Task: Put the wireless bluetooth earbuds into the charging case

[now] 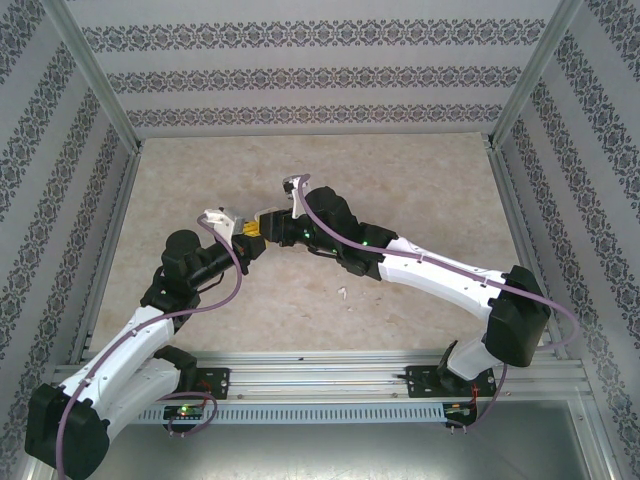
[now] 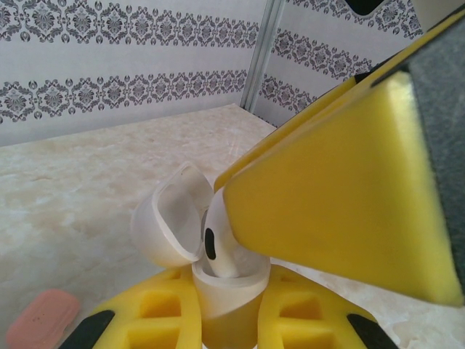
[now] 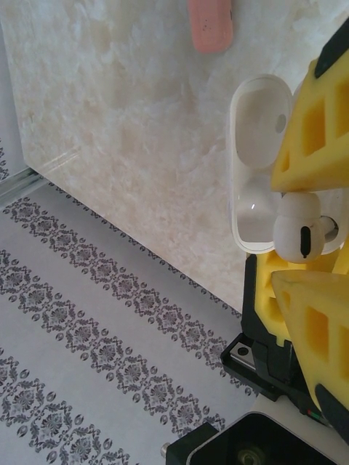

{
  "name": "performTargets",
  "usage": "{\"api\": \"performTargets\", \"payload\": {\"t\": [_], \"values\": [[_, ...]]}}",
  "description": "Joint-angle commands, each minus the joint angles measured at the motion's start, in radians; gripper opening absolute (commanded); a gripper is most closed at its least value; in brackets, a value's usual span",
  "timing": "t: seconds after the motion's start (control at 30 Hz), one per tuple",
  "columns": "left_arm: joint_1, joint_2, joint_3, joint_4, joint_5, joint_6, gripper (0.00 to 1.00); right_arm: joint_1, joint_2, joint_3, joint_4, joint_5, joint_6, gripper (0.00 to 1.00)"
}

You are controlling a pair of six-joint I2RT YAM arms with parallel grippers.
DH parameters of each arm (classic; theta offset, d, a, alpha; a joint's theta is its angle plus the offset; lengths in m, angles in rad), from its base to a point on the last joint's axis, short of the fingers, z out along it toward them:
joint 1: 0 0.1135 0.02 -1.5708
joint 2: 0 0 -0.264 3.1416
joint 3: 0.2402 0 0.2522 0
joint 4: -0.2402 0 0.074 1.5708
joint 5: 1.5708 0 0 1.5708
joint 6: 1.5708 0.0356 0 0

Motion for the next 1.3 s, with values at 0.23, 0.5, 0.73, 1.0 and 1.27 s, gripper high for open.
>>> {"api": "performTargets", "payload": {"t": [0.23, 0.5, 0.73, 1.0, 1.27], "values": [[-0.004, -0.030, 0.039, 0.113, -0.013, -0.010, 0.00, 0.010, 0.008, 0.048, -0.181, -0.034, 0.008, 0.41], [-0.005, -0.050, 0.032, 0.090, -0.009, -0.005, 0.00, -0.003, 0.004, 0.092, -0.241, -0.040, 0.015, 0.46], [-0.004, -0.049, 0.025, 0.086, 0.018, -0.007, 0.00, -0.028, -0.002, 0.177, -0.311, -0.101, -0.010, 0.50], [-0.005, -0.090, -0.007, 0.037, 0.010, -0.006, 0.00, -0.077, -0.064, 0.206, -0.400, -0.194, -0.036, 0.50], [-0.005, -0.152, -0.059, -0.042, -0.008, -0.009, 0.00, -0.167, -0.216, 0.063, -0.647, -0.088, -0.063, 0.51]]}}
